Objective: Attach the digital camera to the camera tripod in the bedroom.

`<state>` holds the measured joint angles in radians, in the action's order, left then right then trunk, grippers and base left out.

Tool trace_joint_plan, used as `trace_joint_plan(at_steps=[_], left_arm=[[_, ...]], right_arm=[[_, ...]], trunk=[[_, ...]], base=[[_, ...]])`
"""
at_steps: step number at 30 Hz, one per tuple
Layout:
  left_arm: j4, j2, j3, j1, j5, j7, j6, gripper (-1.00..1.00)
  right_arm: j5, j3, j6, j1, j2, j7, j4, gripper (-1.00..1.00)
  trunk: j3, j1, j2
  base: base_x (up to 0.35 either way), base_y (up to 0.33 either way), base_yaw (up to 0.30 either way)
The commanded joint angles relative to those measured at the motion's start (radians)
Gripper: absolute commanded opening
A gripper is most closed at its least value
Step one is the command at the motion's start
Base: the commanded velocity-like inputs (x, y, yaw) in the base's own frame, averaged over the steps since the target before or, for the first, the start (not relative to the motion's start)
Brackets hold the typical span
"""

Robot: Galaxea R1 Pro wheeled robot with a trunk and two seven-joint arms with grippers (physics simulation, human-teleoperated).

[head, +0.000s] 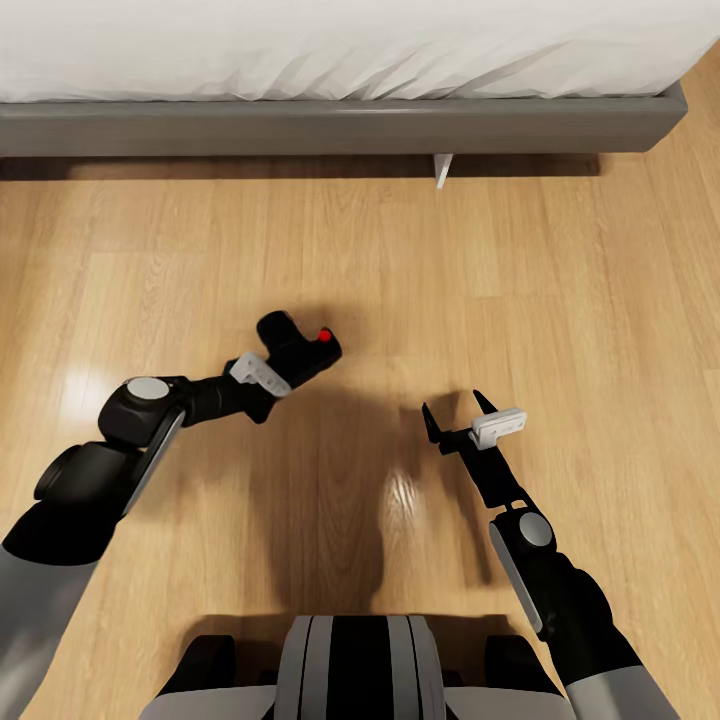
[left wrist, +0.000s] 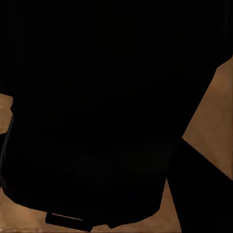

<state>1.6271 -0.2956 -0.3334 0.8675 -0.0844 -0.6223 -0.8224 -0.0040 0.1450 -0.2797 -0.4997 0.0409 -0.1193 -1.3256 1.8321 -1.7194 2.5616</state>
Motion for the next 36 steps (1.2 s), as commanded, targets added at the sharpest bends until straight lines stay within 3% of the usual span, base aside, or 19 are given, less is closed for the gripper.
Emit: trace_joint_plan(at_steps=[1, 14, 25, 36], left_arm=[[0.002, 0.000, 0.006, 0.001, -0.005, -0.010, -0.014, -1.00], [0.005, 0.011, 0.069, 0.001, -0.001, -0.129, -0.069, -1.00], [0.002, 0.013, 0.118, 0.001, -0.001, -0.322, -0.187, -1.00], [0.001, 0.024, 0.197, 0.001, 0.000, -0.519, -0.216, -1.00]], right_arm=[[-0.001, 0.001, -0.003, 0.000, 0.001, -0.002, 0.000, 1.00], [-0.001, 0.001, -0.003, 0.000, 0.001, -0.002, 0.000, 1.00], [-0.001, 0.001, -0.002, 0.000, 0.001, -0.002, 0.000, 1.00], [-0.001, 0.001, -0.002, 0.000, 0.001, -0.002, 0.000, 1.00]], trunk=[[0.000, 0.000, 0.000], [0.000, 0.000, 0.000], [0.000, 0.000, 0.000], [0.000, 0.000, 0.000]], base=[[0.000, 0.000, 0.000], [0.000, 0.000, 0.000], [0.000, 0.000, 0.000], [0.000, 0.000, 0.000]])
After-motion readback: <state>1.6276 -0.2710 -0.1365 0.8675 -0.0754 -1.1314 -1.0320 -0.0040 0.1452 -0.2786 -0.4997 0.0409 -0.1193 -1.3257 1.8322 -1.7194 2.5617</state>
